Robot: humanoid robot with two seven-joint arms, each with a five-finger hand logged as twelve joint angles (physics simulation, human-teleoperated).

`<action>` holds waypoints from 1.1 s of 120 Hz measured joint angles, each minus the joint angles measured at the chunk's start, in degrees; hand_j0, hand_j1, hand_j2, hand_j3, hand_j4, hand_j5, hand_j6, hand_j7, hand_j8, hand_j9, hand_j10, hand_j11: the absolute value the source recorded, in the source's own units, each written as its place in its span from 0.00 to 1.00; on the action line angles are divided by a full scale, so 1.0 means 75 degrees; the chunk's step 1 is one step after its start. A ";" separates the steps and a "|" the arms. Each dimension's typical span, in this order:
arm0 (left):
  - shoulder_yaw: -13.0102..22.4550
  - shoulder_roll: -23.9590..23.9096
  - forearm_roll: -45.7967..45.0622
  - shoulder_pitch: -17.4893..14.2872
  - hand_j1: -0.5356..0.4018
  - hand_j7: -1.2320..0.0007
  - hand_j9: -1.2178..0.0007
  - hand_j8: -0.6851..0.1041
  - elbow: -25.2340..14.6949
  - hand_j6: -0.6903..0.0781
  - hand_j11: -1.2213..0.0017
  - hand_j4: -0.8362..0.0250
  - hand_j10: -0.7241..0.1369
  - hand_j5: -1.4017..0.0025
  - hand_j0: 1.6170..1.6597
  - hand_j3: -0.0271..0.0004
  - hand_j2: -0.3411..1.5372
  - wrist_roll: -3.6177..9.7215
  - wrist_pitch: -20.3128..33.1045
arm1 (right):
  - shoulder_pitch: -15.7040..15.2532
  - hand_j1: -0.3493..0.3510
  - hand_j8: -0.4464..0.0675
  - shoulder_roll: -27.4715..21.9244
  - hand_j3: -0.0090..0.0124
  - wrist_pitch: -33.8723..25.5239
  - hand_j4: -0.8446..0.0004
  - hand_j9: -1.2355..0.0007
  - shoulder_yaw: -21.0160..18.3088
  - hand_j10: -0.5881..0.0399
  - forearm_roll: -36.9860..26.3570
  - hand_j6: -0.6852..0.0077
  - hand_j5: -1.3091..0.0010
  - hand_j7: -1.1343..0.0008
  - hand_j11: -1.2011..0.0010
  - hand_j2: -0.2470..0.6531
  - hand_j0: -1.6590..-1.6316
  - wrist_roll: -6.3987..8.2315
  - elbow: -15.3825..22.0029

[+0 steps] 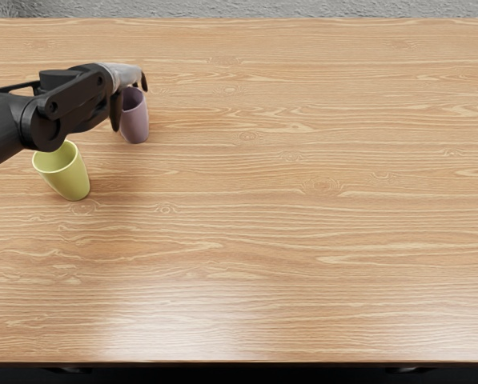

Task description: Pick up cup and place in cup with left hand

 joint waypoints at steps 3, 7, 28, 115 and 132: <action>0.0000 0.0000 -0.0002 -0.0005 0.52 0.65 0.64 0.54 0.0021 0.57 0.65 0.57 0.45 0.70 0.96 0.99 0.22 0.0000 -0.0001 | 0.0001 0.04 0.82 0.0000 0.42 0.0000 0.97 0.97 0.0002 0.90 0.0000 0.95 0.98 0.97 0.97 0.27 0.04 0.0000 -0.0002; -0.0001 0.0000 -0.0003 -0.0007 0.50 0.64 0.63 0.52 0.0044 0.55 0.63 0.55 0.43 0.68 0.96 0.99 0.22 -0.0001 -0.0005 | 0.0003 0.04 0.82 0.0000 0.42 0.0000 0.97 0.97 0.0002 0.90 0.0000 0.95 0.98 0.97 0.97 0.27 0.04 0.0001 -0.0005; -0.0016 0.0003 -0.0020 0.0050 0.44 0.58 0.57 0.55 0.0157 0.59 0.57 0.53 0.36 0.65 0.96 0.99 0.23 0.0001 -0.0001 | 0.0031 0.04 0.82 0.0000 0.42 0.0000 0.97 0.97 0.0006 0.90 0.0000 0.95 0.98 0.97 0.97 0.27 0.04 -0.0001 -0.0008; -0.0016 0.0158 -0.0224 -0.0053 0.34 0.55 0.50 0.60 -0.0522 0.64 0.47 0.58 0.29 0.64 0.92 0.99 0.22 0.0261 0.0023 | 0.0062 0.04 0.82 0.0000 0.42 0.0000 0.97 0.97 0.0007 0.90 0.0000 0.95 0.98 0.97 0.97 0.27 0.04 -0.0007 -0.0025; -0.0015 0.0562 -0.0338 -0.0257 0.38 0.52 0.49 0.48 -0.0942 0.53 0.48 0.50 0.28 0.59 0.94 0.99 0.29 0.0403 -0.0045 | 0.0096 0.04 0.82 0.0000 0.42 0.0000 0.97 0.97 0.0008 0.90 0.0000 0.95 0.98 0.97 0.97 0.27 0.04 -0.0009 -0.0030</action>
